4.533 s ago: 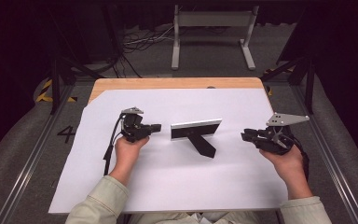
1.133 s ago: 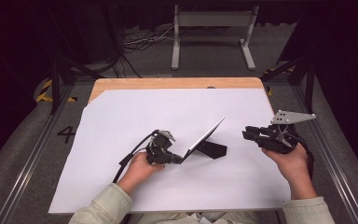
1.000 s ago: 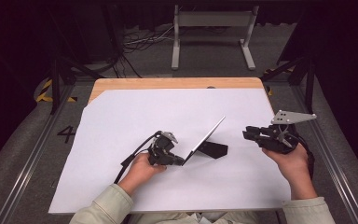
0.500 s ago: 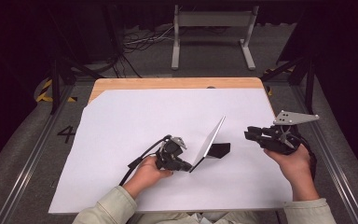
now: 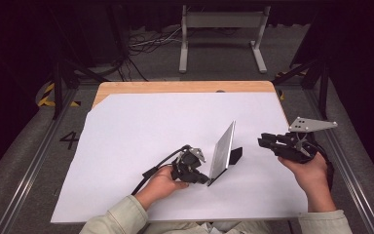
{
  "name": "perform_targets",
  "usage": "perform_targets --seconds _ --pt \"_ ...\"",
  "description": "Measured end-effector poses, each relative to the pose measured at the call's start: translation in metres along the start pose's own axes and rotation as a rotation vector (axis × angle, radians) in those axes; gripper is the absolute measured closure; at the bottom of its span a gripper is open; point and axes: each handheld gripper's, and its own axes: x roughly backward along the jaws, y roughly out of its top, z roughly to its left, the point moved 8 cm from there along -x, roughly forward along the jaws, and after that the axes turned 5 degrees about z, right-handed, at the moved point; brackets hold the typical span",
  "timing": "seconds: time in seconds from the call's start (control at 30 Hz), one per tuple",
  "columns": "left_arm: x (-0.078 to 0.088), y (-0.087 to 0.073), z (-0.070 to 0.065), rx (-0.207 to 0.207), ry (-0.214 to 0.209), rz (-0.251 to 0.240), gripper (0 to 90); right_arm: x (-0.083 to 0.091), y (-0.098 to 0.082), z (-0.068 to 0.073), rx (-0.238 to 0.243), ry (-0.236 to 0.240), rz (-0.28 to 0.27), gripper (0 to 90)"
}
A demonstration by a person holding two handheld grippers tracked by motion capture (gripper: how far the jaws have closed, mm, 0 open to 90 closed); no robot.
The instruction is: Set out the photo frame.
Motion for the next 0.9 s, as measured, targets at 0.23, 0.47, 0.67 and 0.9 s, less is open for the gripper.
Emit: perform_targets --seconds 0.23,0.47,0.67,0.9 --pt "-0.009 0.011 -0.008 -0.033 0.002 0.007 90.0 0.001 -0.001 0.000 -0.002 -0.002 0.002 71.3" --pt "-0.015 0.018 -0.012 -0.051 -0.008 0.007 90.0 0.001 -0.001 0.002 -0.023 0.013 0.003 72.3" --pt "-0.022 0.026 -0.019 -0.073 -0.022 0.007 90.0 0.003 0.000 0.001 -0.033 0.007 -0.003 72.0" --pt "-0.029 0.035 -0.023 -0.074 -0.027 0.007 90.0 0.005 0.000 -0.001 -0.053 0.012 -0.005 72.5"
